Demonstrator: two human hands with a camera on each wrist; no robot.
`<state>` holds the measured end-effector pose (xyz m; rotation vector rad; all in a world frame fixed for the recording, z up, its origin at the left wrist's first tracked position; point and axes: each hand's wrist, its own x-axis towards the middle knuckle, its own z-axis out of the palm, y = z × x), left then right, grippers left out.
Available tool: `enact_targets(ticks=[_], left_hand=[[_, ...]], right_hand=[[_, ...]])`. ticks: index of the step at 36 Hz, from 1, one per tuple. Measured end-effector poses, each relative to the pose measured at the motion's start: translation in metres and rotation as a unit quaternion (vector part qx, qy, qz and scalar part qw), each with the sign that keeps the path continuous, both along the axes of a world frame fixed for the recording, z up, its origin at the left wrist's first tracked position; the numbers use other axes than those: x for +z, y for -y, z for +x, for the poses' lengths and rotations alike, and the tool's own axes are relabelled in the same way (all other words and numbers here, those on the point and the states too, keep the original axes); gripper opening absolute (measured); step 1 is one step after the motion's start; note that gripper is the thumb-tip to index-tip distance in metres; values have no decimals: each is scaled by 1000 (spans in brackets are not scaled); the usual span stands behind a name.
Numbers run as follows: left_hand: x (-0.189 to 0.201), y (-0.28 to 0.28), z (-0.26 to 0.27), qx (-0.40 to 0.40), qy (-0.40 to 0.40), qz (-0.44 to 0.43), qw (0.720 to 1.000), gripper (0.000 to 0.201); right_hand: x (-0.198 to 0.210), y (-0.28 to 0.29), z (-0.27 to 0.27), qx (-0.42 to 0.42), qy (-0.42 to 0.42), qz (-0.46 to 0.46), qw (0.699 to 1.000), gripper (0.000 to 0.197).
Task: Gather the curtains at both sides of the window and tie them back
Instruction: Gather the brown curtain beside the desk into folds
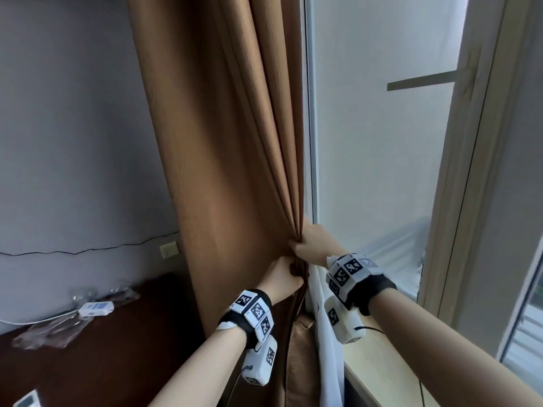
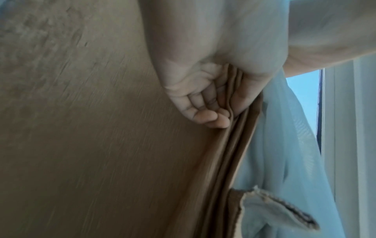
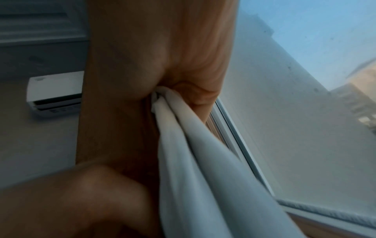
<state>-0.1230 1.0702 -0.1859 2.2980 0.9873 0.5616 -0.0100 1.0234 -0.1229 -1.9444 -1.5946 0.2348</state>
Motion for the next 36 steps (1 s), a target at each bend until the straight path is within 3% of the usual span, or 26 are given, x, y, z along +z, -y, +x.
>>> enact_targets(ticks=[3, 6, 9, 11, 13, 16, 19, 22, 26, 28, 32, 36], left_hand=[[1, -7, -8, -40, 13, -42, 998, 36], [20, -18, -24, -81, 64, -146, 984, 35], [40, -56, -52, 28, 242, -101, 965, 20], [51, -95, -81, 156, 344, -45, 925, 16], [54, -137, -106, 277, 373, -3, 886, 36], [59, -168, -130, 402, 326, 30, 855, 76], [60, -179, -137, 391, 311, -34, 866, 108], [32, -206, -134, 342, 298, -121, 883, 93], [7, -210, -123, 319, 293, -143, 890, 94], [24, -170, -114, 317, 283, -127, 896, 90], [43, -130, -108, 367, 256, -58, 893, 55], [48, -94, -103, 397, 238, 13, 886, 41]], right_hand=[[0, 3, 3, 14, -9, 10, 1000, 25], [1, 6, 4, 30, -8, 11, 999, 29], [2, 9, 5, 50, -21, 4, 998, 38], [3, 11, 6, 59, -25, 4, 998, 38], [4, 13, 7, 57, -31, -2, 998, 37], [2, 12, 11, 50, -38, -10, 998, 30], [1, 11, 17, 44, -49, -6, 998, 26], [1, 10, 20, 45, -49, -1, 998, 36], [1, 8, 22, 38, -44, 7, 998, 38], [0, 7, 21, 34, -51, 10, 998, 39], [-1, 6, 19, 27, -51, 12, 998, 45], [-1, 6, 14, 29, -61, 14, 998, 43]])
